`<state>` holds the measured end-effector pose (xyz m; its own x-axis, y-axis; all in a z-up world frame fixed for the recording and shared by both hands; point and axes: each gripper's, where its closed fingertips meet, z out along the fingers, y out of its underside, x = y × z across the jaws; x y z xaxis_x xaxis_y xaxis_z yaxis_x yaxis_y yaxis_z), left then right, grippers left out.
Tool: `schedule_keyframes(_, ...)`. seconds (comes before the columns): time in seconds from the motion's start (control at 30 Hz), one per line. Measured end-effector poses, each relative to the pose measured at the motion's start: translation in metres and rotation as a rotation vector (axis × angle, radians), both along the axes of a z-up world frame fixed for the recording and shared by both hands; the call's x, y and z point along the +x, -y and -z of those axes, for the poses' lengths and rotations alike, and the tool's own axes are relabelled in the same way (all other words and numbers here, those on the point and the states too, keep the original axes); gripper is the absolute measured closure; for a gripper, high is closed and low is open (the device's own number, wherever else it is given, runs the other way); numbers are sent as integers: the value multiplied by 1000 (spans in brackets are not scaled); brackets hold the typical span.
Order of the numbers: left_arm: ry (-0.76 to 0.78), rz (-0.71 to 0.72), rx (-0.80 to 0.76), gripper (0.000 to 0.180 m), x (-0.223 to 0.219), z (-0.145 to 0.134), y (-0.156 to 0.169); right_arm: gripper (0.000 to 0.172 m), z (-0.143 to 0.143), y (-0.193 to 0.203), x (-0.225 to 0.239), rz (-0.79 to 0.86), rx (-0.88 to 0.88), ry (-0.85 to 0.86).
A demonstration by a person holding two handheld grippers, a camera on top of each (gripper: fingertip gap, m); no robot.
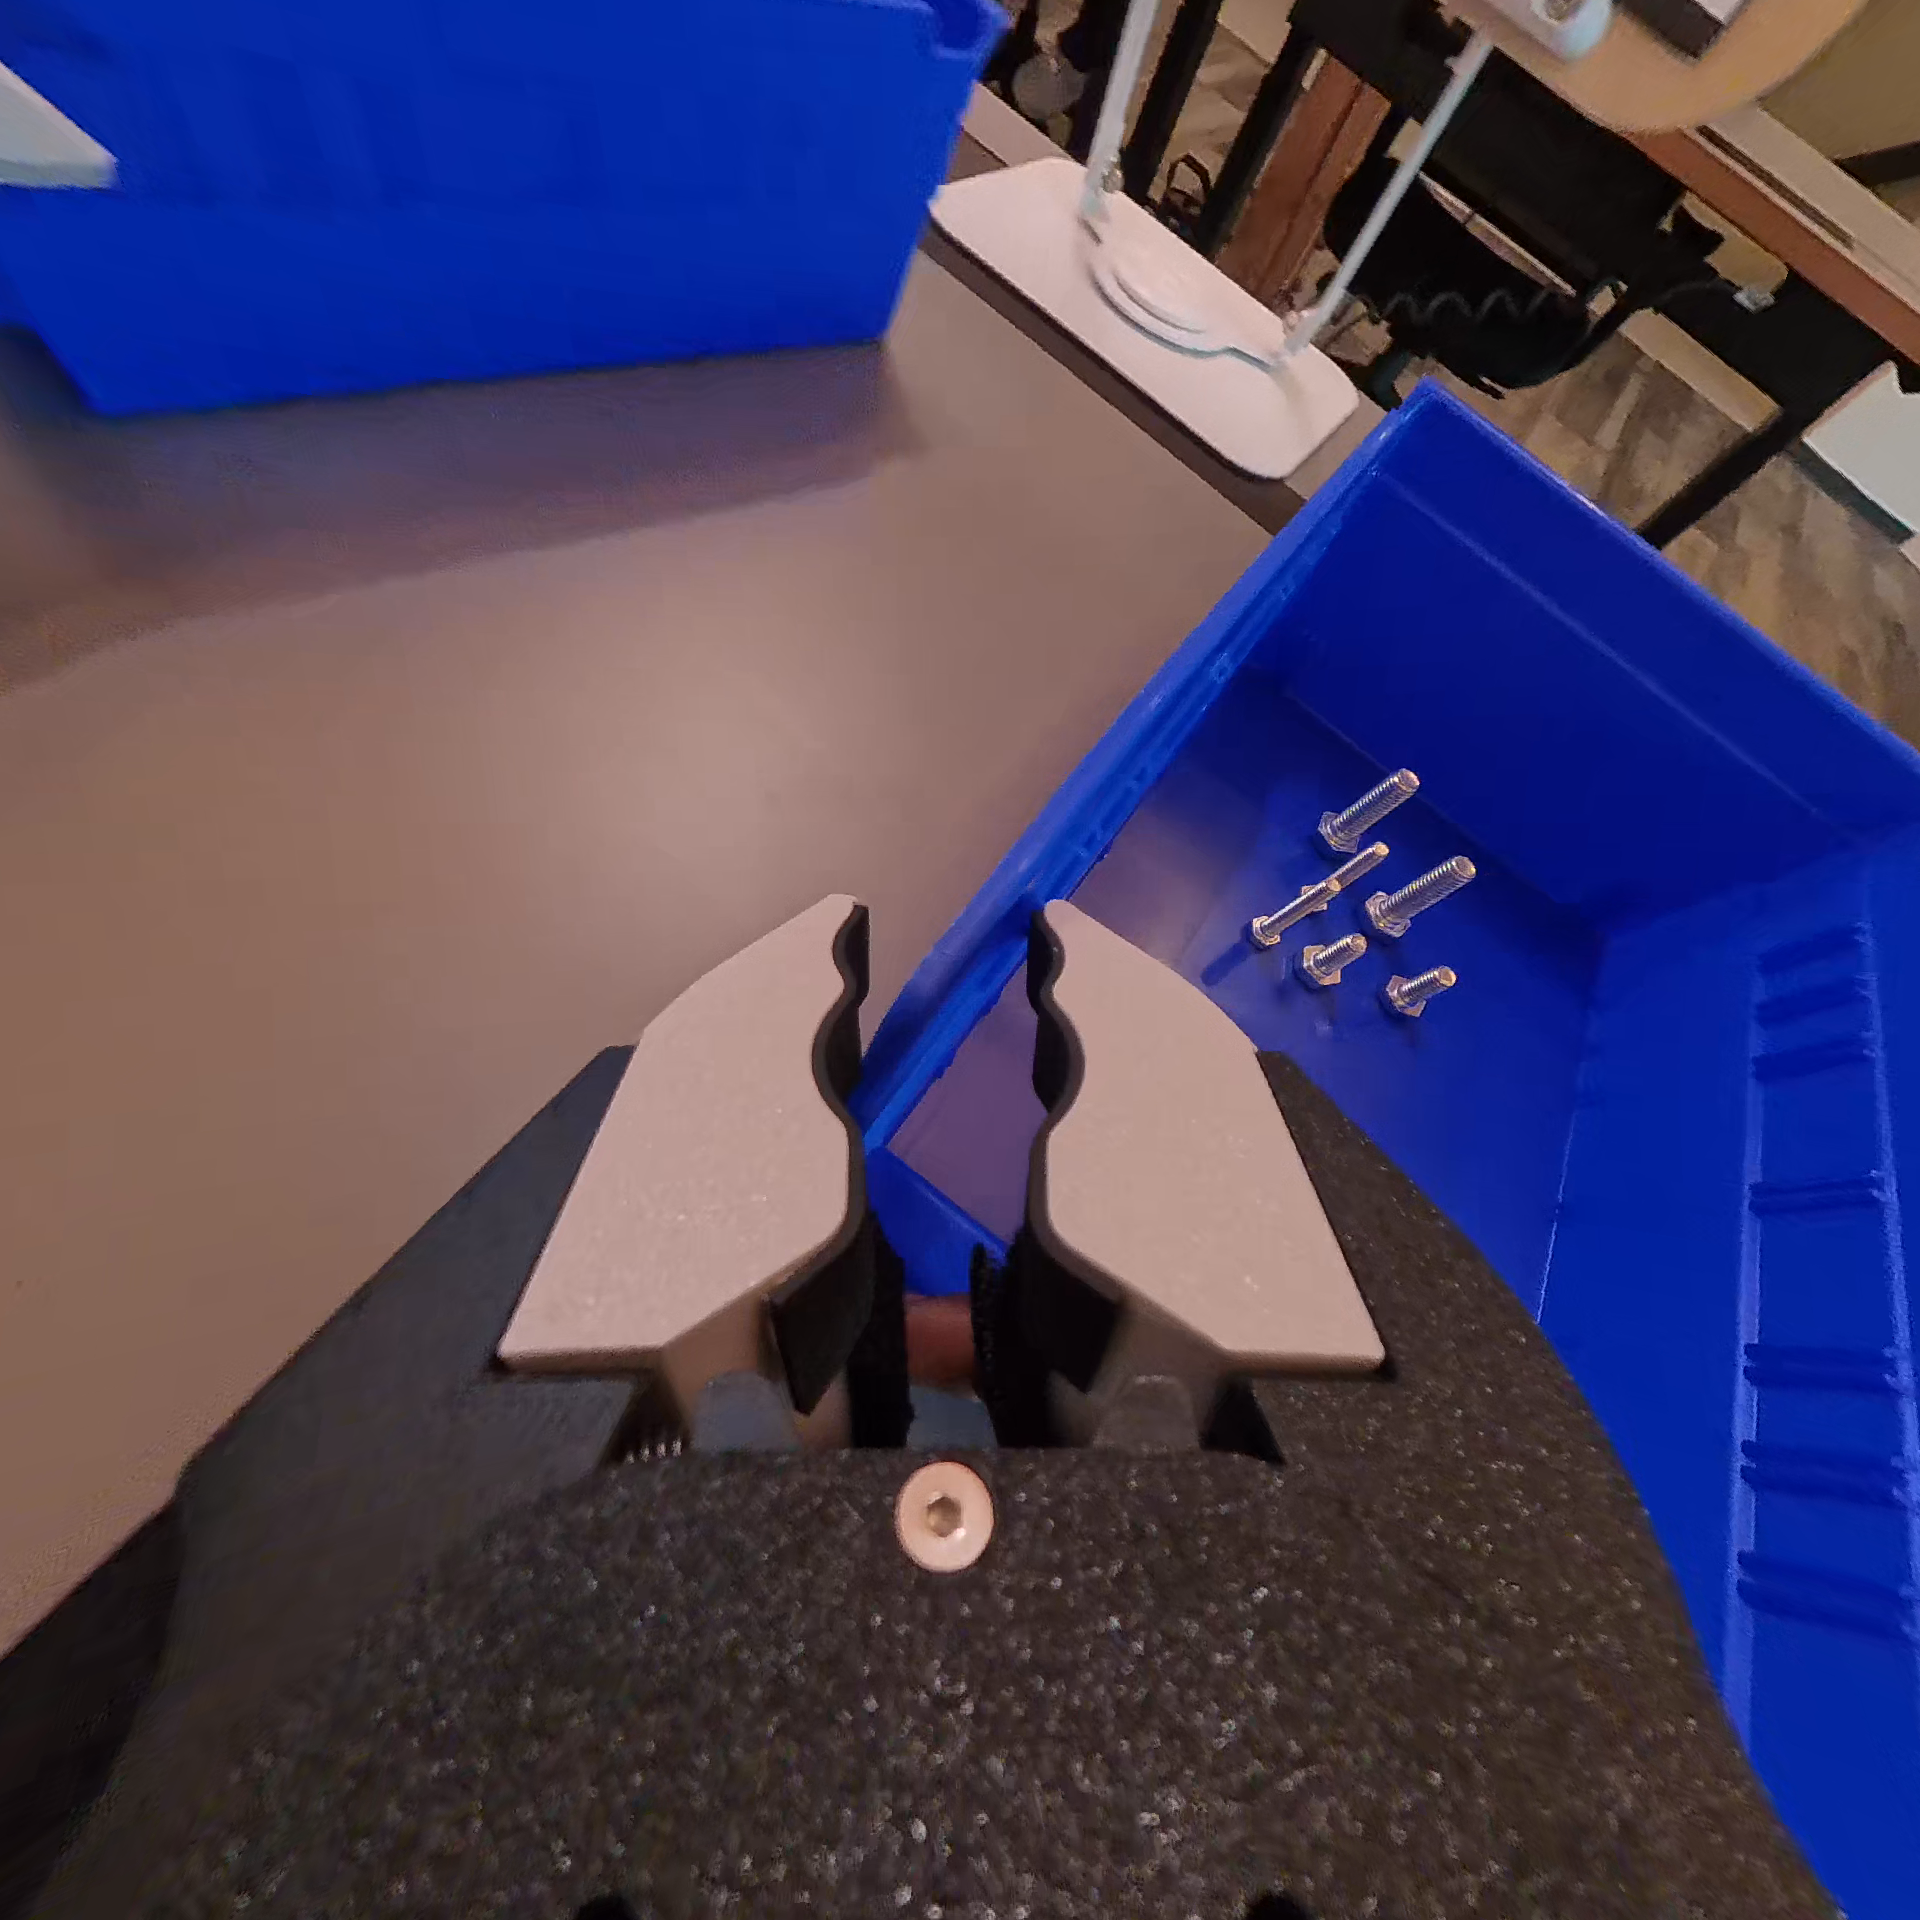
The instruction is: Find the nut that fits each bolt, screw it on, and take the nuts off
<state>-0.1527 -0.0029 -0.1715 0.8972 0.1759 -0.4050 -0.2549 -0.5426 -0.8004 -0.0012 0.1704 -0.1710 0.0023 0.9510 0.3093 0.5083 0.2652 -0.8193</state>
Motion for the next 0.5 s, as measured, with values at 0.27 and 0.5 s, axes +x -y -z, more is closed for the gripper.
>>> schedule_keyframes(0.27, 16, 92, 11, 163, -1, 0, -19, 142, 0, 36, -27, -72, -3, -1)
schedule_keyframes(0.5, 42, 28, 20, 163, -8, 2, -15, 139, 0, 65, -41, -132, 8, 7)
